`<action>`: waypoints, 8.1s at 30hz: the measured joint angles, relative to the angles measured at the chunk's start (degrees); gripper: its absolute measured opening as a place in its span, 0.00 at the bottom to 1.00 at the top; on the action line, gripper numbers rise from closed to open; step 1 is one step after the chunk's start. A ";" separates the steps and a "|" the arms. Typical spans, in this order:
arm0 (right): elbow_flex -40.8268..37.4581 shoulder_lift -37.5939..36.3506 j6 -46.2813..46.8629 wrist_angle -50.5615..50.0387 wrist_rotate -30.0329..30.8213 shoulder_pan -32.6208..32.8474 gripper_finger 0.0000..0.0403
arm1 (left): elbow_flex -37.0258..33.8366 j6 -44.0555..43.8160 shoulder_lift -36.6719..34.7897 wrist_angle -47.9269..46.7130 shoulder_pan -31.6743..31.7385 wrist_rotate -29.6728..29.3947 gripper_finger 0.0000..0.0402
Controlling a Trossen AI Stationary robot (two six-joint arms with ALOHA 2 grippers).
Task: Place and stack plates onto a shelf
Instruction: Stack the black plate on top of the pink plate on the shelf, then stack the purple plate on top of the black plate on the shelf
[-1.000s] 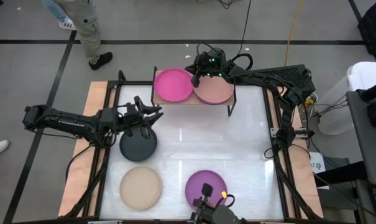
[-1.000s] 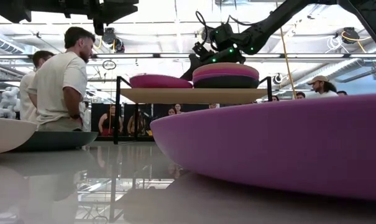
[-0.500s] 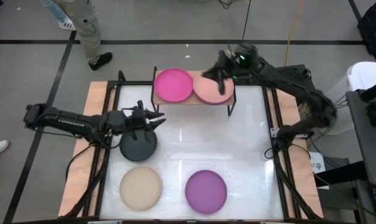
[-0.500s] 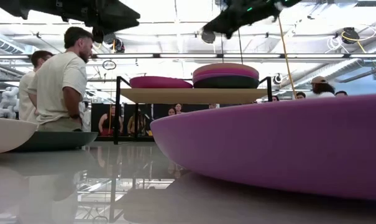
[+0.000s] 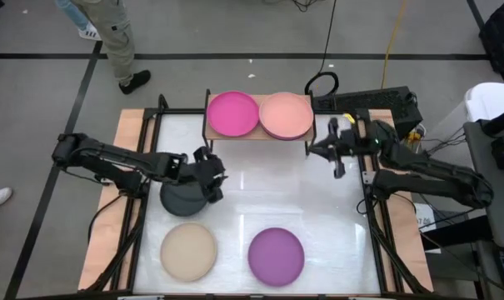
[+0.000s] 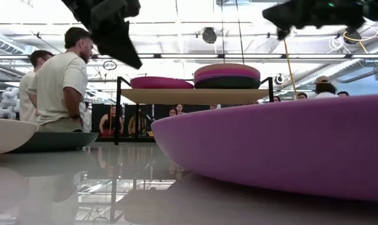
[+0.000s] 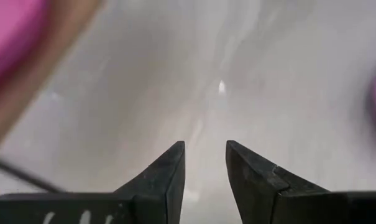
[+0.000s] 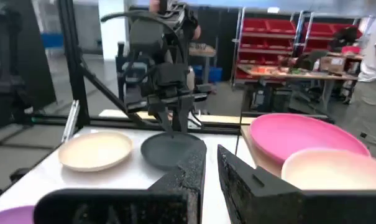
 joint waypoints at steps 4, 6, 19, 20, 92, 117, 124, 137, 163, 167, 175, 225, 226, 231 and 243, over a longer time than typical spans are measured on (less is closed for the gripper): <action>-7.27 -5.98 2.55 3.75 1.40 2.45 0.07 | 2.97 -2.73 3.17 -7.26 -1.51 0.14 0.30; -10.07 -7.79 3.96 5.98 1.35 3.35 0.08 | 3.31 -3.84 3.93 -8.36 -2.43 0.73 0.30; -15.01 -9.01 3.57 10.38 2.55 5.39 0.28 | 3.12 -13.07 4.56 -13.53 -7.77 5.82 0.30; -15.01 -9.01 3.63 10.36 2.56 5.39 0.30 | 3.12 -13.95 4.56 -13.55 -8.08 6.16 0.31; -14.95 -8.64 5.19 11.42 4.25 5.37 0.35 | 11.01 -33.39 21.28 -35.77 -5.95 13.58 0.03; -14.95 -8.64 5.53 11.52 4.18 5.37 0.35 | 42.28 18.04 9.84 -22.69 -9.79 -6.91 0.03; -14.95 -8.64 5.97 11.52 4.18 5.37 0.35 | 42.35 36.29 9.94 -17.76 -2.85 -13.12 0.03; -14.95 -8.64 5.92 11.41 4.18 5.37 0.35 | 42.39 52.94 13.96 -17.96 16.67 -5.55 0.03; -14.95 -8.64 5.53 9.66 4.05 5.37 0.35 | 42.33 49.67 24.06 -35.16 25.11 4.83 0.16; -14.95 -8.64 5.53 9.66 4.05 5.37 0.35 | 42.33 46.84 24.06 -36.84 25.22 4.80 0.22; -14.95 -8.64 5.53 9.46 4.03 5.37 0.35 | 42.33 41.74 23.80 -39.57 24.08 4.62 0.42; -6.55 13.03 4.07 -10.42 12.53 25.34 0.35 | -8.60 21.47 -1.04 48.60 -0.93 -10.73 0.36; -6.49 13.66 4.00 -10.18 14.07 26.54 0.35 | -8.60 22.05 -1.23 49.31 -1.30 -10.73 0.36; -6.45 17.00 2.86 -10.10 21.80 31.15 0.35 | -8.60 24.02 -1.34 50.95 -2.34 -10.63 0.36; -4.89 24.19 2.28 -5.36 23.48 32.78 0.35 | -12.01 25.36 -1.32 56.04 -1.84 -10.06 0.36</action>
